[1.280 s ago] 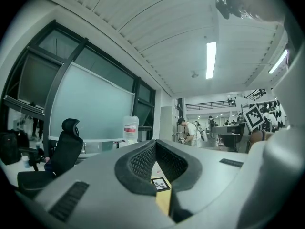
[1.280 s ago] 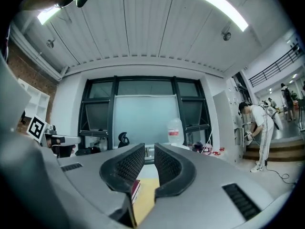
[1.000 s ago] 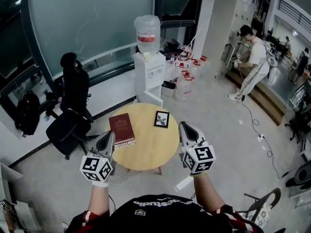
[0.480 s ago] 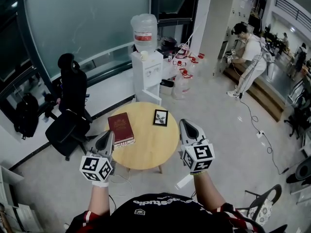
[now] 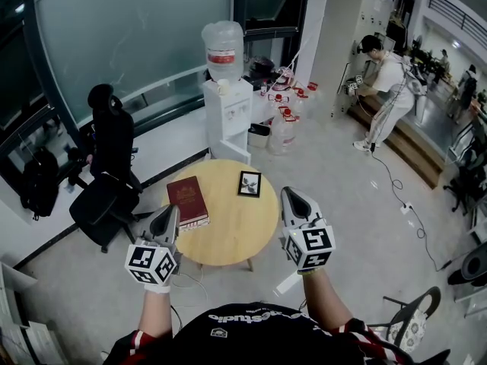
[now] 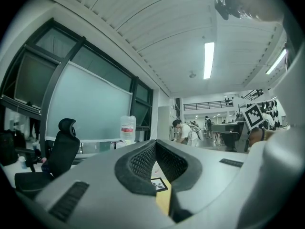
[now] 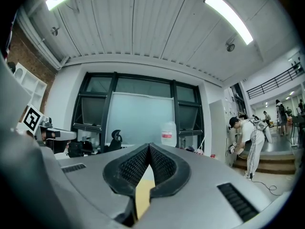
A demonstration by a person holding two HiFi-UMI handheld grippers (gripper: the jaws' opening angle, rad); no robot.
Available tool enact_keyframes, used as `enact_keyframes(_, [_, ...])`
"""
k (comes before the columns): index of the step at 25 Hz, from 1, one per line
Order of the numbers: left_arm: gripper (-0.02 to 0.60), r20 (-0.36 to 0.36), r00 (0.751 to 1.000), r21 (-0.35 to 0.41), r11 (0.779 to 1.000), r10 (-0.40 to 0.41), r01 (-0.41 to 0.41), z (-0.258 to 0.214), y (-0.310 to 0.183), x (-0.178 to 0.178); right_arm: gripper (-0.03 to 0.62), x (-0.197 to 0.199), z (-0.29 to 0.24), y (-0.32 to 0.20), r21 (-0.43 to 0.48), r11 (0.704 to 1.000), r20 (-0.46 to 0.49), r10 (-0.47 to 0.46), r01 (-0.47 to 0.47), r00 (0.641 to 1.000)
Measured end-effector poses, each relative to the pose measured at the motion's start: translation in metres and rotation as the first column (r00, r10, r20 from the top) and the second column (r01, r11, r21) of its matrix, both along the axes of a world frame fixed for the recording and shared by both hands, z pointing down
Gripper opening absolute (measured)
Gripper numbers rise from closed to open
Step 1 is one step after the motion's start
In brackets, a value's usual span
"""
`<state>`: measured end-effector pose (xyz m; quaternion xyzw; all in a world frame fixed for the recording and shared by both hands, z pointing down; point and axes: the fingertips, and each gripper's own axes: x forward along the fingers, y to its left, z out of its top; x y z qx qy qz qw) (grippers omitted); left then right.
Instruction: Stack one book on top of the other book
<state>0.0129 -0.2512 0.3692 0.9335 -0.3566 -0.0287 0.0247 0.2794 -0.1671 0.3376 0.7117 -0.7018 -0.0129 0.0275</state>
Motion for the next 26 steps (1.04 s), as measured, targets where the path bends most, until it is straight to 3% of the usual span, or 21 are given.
enact_keyframes(26, [0.015,-0.001,1.0,0.008,1.0,0.009,-0.009,-0.0039,0.0006,-0.0018,0.028,-0.0042,-0.0018,0.003,0.003,1.0,-0.005,0.005,-0.005,1.0])
